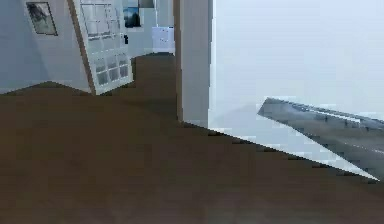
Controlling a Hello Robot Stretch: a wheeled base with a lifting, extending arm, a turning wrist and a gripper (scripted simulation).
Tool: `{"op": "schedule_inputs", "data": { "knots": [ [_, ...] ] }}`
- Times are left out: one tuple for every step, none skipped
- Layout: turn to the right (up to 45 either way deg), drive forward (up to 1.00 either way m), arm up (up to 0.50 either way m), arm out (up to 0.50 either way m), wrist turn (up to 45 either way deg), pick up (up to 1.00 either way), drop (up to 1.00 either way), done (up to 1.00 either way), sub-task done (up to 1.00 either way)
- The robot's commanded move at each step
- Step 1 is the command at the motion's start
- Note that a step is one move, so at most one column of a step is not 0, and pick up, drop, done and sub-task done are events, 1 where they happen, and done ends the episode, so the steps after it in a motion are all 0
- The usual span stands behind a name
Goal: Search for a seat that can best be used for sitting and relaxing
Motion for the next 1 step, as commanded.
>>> {"op": "schedule_inputs", "data": {
  "knots": [
    [-45.0,0.00,0.00,0.00,0.0,0.00,0.00,0.00,0.00]
  ]
}}
